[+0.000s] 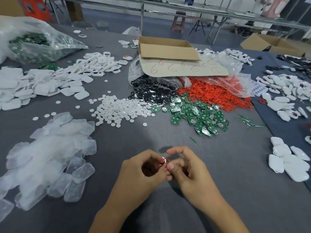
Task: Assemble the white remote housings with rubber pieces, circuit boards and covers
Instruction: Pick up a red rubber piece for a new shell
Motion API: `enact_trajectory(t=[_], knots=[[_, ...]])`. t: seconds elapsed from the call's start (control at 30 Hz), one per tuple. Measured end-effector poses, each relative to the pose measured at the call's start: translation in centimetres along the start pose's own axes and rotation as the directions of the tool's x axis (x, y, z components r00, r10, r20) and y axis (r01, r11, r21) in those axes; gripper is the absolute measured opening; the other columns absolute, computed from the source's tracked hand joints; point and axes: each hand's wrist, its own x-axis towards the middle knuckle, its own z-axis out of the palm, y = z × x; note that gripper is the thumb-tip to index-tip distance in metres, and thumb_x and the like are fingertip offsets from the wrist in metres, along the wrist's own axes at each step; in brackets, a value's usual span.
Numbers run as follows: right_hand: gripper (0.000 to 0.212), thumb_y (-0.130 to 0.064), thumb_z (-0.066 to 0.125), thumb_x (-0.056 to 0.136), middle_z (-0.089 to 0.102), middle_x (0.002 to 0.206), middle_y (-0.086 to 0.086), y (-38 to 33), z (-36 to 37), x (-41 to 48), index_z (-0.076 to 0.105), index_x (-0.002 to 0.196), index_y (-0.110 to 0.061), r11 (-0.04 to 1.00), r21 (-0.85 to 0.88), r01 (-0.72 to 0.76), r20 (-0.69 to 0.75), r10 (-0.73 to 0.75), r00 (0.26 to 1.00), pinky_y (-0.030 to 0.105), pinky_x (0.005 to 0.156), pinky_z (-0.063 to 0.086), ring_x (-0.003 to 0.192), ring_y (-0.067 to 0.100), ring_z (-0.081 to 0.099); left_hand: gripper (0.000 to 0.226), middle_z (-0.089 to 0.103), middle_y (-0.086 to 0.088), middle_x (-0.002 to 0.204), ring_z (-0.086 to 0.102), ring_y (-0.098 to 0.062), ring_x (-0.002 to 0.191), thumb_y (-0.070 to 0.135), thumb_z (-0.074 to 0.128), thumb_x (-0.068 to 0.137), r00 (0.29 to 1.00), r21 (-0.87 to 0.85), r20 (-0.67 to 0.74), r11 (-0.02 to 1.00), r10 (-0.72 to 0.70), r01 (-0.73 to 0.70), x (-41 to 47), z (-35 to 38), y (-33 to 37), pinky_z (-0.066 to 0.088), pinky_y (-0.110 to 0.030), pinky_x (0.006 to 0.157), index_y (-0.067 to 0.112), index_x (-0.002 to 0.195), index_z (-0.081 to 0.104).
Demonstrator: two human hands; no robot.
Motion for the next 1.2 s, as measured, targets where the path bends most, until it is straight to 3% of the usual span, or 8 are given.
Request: enact_trajectory(t=[0.23,0.4,0.57,0.7,0.83,0.93,1.1,1.2], knots=[[0.022,-0.003,0.066,0.093,0.074,0.071,0.000,-0.2,0.5,-0.4,0.068,0.091,-0.025,0.991,-0.129,0.026,-0.028,-0.030,0.999,0.019,0.063,0.051,0.064,0.009,0.067,0.011,0.069,0.008,0.068,0.063,-0.008,0.062,0.021,0.079,0.077,0.998,0.097,-0.054,0.995,0.013,-0.008,-0.9,0.3,0.9,0.045,-0.011,0.061,0.024,0.079,0.068],[0.025,-0.008,0.065,0.095,0.075,0.073,-0.002,-0.9,0.9,-1.1,0.066,0.098,-0.033,0.984,-0.175,0.037,-0.041,-0.045,0.998,0.028,0.063,0.053,0.066,0.014,0.070,0.026,0.068,0.011,0.074,0.065,-0.008,0.069,0.019,0.083,0.074,0.980,0.102,-0.195,0.995,0.027,-0.007,-1.8,1.1,1.1,0.046,-0.010,0.063,0.035,0.084,0.065],[0.016,-0.003,0.065,0.093,0.068,0.061,0.010,-1.9,1.2,-1.7,0.066,0.086,-0.017,0.990,0.141,-0.022,-0.131,0.041,0.991,0.031,0.061,0.052,0.058,0.018,0.062,0.016,0.067,0.017,0.086,0.064,-0.001,0.076,0.014,0.081,0.082,0.921,0.285,-0.185,0.915,0.344,-0.285,-2.6,1.0,0.9,0.051,-0.018,0.072,0.025,0.089,0.070],[0.017,-0.001,0.064,0.091,0.073,0.070,0.011,-2.0,1.6,-2.5,0.072,0.086,-0.015,0.960,0.265,-0.087,-0.116,0.121,0.986,0.023,0.066,0.057,0.063,0.014,0.067,0.012,0.074,0.018,0.089,0.072,-0.007,0.084,0.022,0.082,0.082,0.959,0.111,-0.168,0.971,0.227,-0.210,-3.0,0.3,0.4,0.055,-0.020,0.078,0.025,0.092,0.075],[0.018,-0.011,0.068,0.092,0.072,0.071,-0.001,-2.0,1.5,-3.0,0.071,0.087,-0.028,0.992,-0.124,0.031,-0.108,-0.044,0.993,0.025,0.066,0.053,0.064,0.012,0.064,0.015,0.076,0.012,0.089,0.074,-0.011,0.086,0.016,0.080,0.088,0.981,-0.005,-0.123,0.988,0.152,-0.154,-3.5,0.2,0.1,0.056,-0.021,0.079,0.030,0.092,0.075],[0.021,-0.015,0.076,0.086,0.063,0.082,-0.011,-1.7,1.0,-2.8,0.071,0.084,-0.035,0.869,-0.478,0.123,-0.131,-0.209,0.969,0.013,0.065,0.044,0.078,0.012,0.063,0.007,0.075,0.007,0.088,0.072,-0.011,0.083,0.021,0.076,0.089,0.991,-0.071,-0.114,0.995,0.068,-0.076,-3.5,0.3,0.0,0.051,-0.015,0.075,0.027,0.090,0.074],[0.030,-0.002,0.074,0.085,0.061,0.083,-0.013,-0.7,1.3,-2.6,0.064,0.079,-0.030,0.844,-0.512,0.161,-0.103,-0.246,0.964,0.010,0.070,0.041,0.082,0.008,0.062,0.020,0.072,0.004,0.079,0.068,-0.011,0.076,0.007,0.072,0.093,0.997,-0.168,0.044,0.983,-0.070,0.076,-2.9,0.2,-0.1,0.052,-0.024,0.074,0.024,0.083,0.069],[0.026,-0.004,0.073,0.086,0.064,0.095,-0.016,-0.6,1.0,-2.6,0.070,0.097,-0.026,0.799,-0.543,0.258,-0.018,-0.318,0.948,0.012,0.077,0.045,0.088,0.004,0.064,0.018,0.073,0.002,0.076,0.068,-0.013,0.073,0.007,0.070,0.094,0.993,-0.208,0.062,0.971,-0.105,0.116,-2.4,-0.1,0.0,0.053,-0.026,0.071,0.020,0.081,0.069]])
